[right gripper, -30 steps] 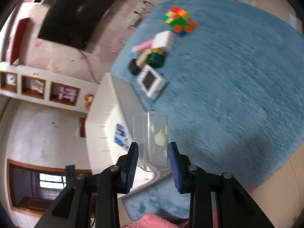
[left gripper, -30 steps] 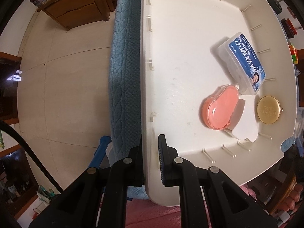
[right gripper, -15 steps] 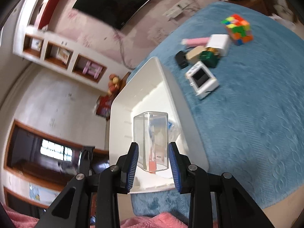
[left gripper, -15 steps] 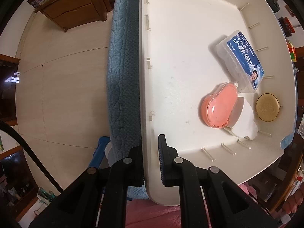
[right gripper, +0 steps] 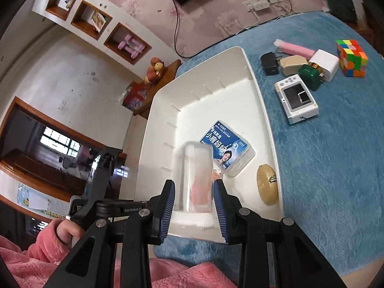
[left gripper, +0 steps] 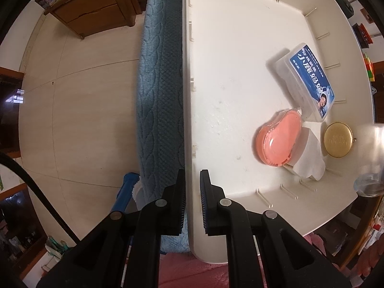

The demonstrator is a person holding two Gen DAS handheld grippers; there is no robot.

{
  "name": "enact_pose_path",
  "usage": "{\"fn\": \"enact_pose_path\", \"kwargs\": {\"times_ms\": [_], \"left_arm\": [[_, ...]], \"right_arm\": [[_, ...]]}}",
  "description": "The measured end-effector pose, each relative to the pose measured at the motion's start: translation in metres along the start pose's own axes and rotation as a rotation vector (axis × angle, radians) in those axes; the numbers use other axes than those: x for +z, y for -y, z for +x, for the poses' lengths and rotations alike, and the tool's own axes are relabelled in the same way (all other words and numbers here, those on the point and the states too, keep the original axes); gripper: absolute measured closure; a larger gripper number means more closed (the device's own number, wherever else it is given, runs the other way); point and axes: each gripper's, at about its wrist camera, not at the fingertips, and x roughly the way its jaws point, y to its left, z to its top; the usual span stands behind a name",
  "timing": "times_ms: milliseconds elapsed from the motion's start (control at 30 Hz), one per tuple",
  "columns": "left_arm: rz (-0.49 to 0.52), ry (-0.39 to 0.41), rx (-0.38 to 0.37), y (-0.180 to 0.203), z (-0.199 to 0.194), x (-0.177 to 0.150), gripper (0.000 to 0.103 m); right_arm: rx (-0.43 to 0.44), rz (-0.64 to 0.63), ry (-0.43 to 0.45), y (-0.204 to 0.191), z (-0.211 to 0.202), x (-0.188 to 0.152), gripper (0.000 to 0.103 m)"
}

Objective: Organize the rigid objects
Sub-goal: 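Carry the clear container into the tray with the right tool and release, then move the right tool to the white handheld device with a screen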

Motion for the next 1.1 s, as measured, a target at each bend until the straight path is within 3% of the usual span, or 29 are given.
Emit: {"fn": "enact_pose_path", "kwargs": {"times_ms": [567,1100], "left_arm": [[0.005,0.004,-0.006,0.001,-0.003,0.001,0.091],[-0.051,-0.01,0.003,-0.004,0.001,0.003,0.097]], "right_arm": [[-0.071,0.034,0.042,0.01,-0.005,0.01,0.068],[-0.169,0.011,0.099,0.027,-0.016,0.038,0.045]]}}
